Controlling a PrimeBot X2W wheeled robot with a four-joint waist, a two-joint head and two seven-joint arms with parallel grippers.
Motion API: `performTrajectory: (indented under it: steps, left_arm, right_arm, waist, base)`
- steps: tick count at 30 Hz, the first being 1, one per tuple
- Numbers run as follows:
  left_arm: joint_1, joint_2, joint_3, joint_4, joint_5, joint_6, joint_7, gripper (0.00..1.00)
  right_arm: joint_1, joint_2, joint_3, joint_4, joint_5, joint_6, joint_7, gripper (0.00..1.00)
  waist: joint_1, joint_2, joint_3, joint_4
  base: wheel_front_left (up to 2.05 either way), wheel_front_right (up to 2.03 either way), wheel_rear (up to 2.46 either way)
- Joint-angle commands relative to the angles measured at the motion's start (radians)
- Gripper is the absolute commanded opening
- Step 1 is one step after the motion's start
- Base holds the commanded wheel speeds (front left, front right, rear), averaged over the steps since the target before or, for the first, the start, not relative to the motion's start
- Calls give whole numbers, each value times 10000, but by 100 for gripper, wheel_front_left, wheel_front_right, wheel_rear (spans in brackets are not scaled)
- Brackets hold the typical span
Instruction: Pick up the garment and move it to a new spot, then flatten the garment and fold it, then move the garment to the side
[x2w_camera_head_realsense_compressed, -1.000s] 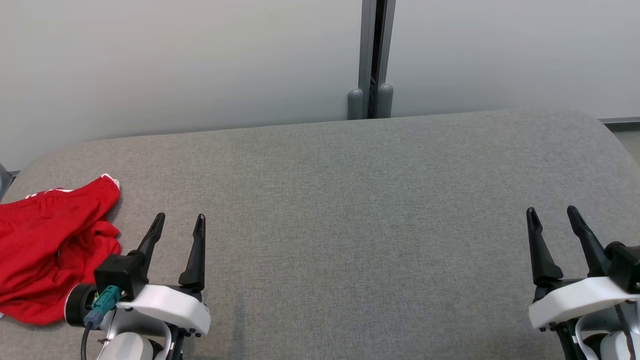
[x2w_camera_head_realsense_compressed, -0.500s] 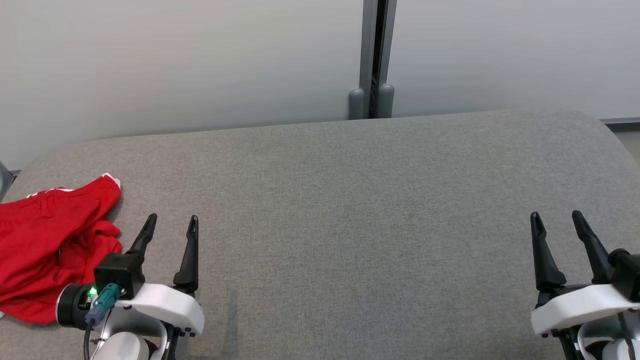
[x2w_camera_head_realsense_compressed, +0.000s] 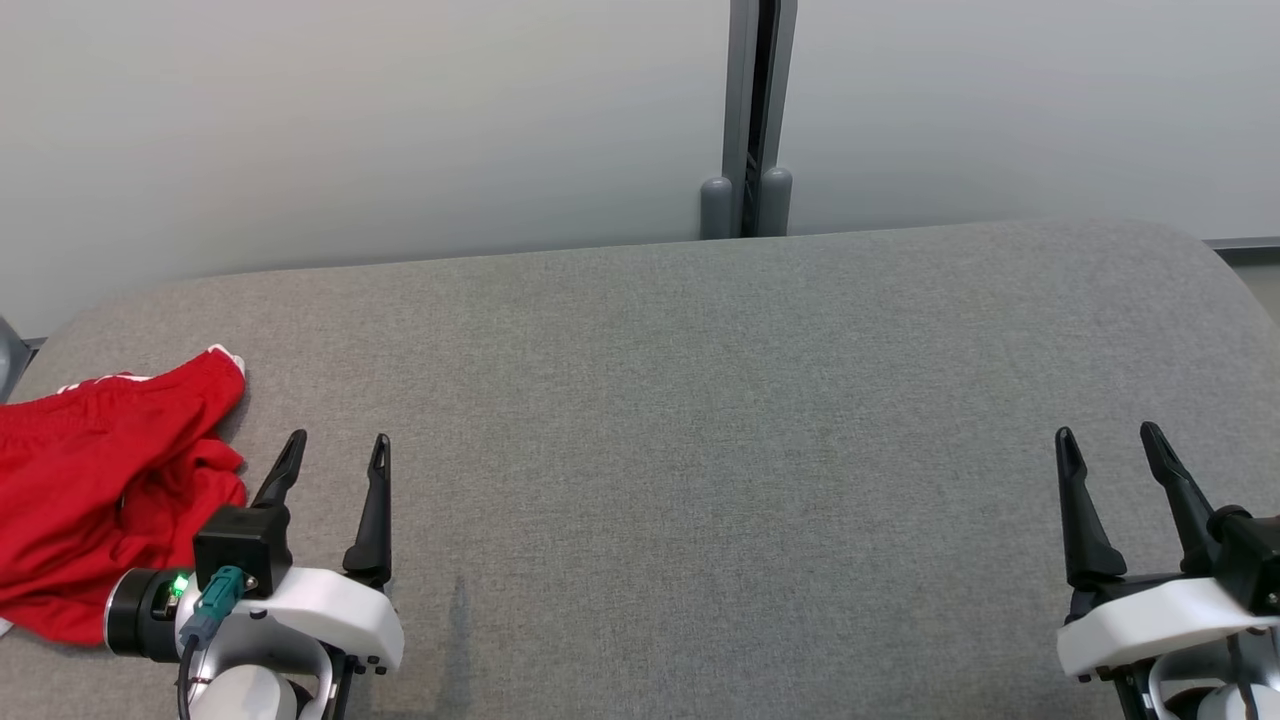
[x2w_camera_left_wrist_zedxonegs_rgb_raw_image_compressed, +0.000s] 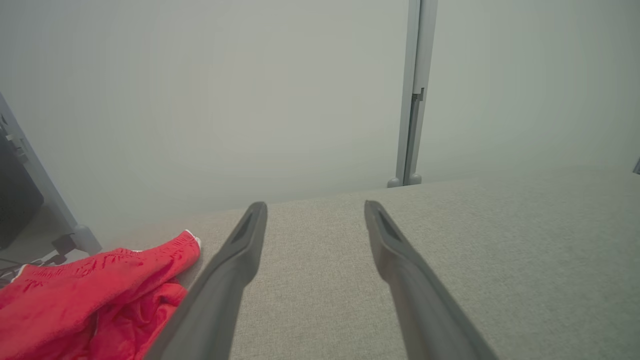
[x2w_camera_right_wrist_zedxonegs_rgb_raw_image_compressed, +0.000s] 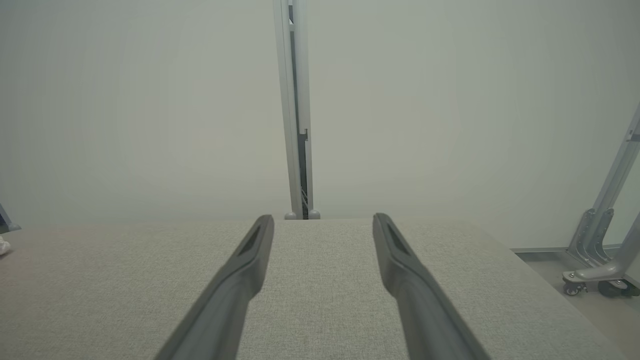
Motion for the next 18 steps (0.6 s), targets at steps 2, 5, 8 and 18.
performTrajectory:
  steps: [2, 5, 8, 18]
  left_arm:
    - [24, 27, 3, 1, -68, 40, 22, 100]
    - [22, 35, -11, 16, -132, 27, 39, 100]
    - [-79, 38, -91, 14, -78, 8, 48, 100]
    - [-301, 66, 3, -3, -256, 106, -42, 100]
  right_arm:
    - [133, -8, -54, -23, 120, 18, -38, 100]
    - [119, -2, -81, -20, 192, 17, -28, 100]
    - [133, 2, -124, -45, 209, 17, -21, 100]
    - [199, 1, 50, -442, 352, 17, 102, 100]
  waist:
    - [0, -1, 5, 22]
    - [0, -1, 17, 68]
    - [0, -1, 29, 202]
    - [0, -1, 64, 1370]
  base:
    - [0, 0, 0]
    - [0, 0, 0]
    - [0, 0, 0]
    - [0, 0, 0]
